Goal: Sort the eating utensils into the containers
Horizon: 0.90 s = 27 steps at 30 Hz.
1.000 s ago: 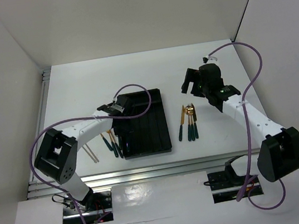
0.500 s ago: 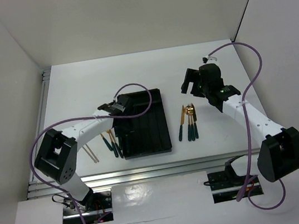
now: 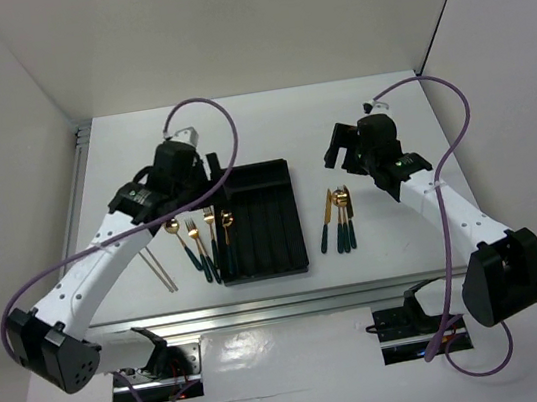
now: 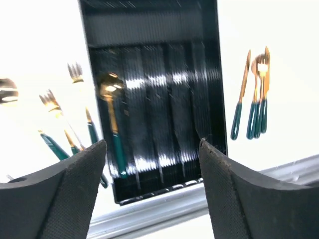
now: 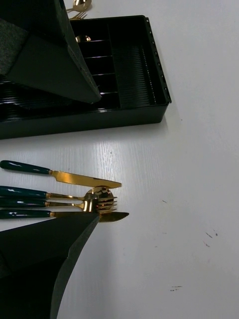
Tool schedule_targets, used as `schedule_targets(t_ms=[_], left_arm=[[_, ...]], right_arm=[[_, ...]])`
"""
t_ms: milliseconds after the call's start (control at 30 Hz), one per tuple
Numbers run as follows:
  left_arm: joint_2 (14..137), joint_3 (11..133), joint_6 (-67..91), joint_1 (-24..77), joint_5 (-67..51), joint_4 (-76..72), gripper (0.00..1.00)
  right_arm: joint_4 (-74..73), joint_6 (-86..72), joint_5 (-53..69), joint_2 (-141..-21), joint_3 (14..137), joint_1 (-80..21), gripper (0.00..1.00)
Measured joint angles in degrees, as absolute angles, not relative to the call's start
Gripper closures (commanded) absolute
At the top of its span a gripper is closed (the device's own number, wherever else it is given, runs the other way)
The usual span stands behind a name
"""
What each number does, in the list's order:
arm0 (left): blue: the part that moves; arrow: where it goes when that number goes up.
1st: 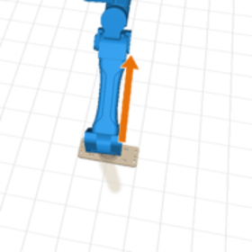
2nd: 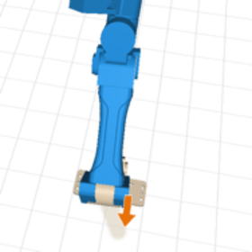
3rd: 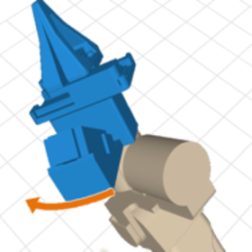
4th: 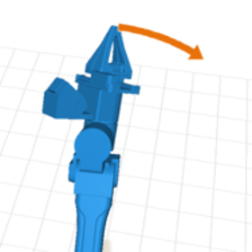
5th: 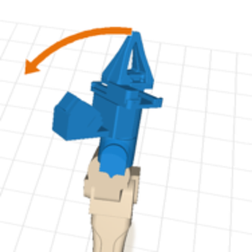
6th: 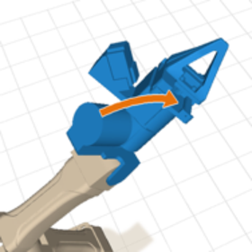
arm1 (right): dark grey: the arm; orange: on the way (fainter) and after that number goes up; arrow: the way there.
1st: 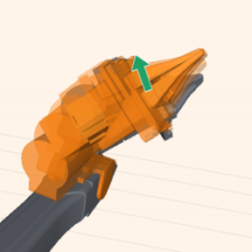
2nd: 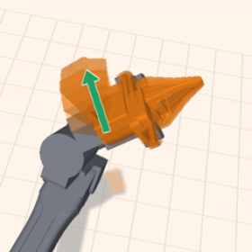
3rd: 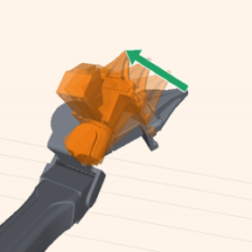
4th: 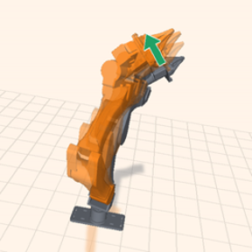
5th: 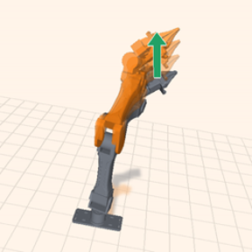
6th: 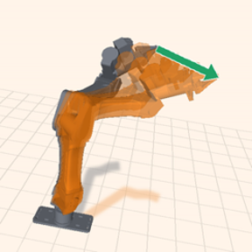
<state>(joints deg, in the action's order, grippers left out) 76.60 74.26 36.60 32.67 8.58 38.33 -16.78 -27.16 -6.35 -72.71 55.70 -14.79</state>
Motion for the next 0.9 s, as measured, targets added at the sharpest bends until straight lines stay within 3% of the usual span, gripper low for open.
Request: schedule_targets(t_ms=[300, 600, 900], left_arm=[[72.8, 59.7, 38.2, 15.9, 8.1, 37.8, 0.27], [79.1, 54.7, 46.7, 14.7, 12.8, 37.5, 0.38], [84.8, 52.9, 49.9, 14.7, 15.4, 35.1, 0.43]], right_arm=[[-16.8, -27.0, -5.3, -72.7, 55.7, -14.7, 0.02], [-16.7, -26.0, -5.2, -72.7, 55.7, -14.7, 0.02], [-16.8, -25.8, -5.1, -72.7, 55.0, -14.7, 0.02]])
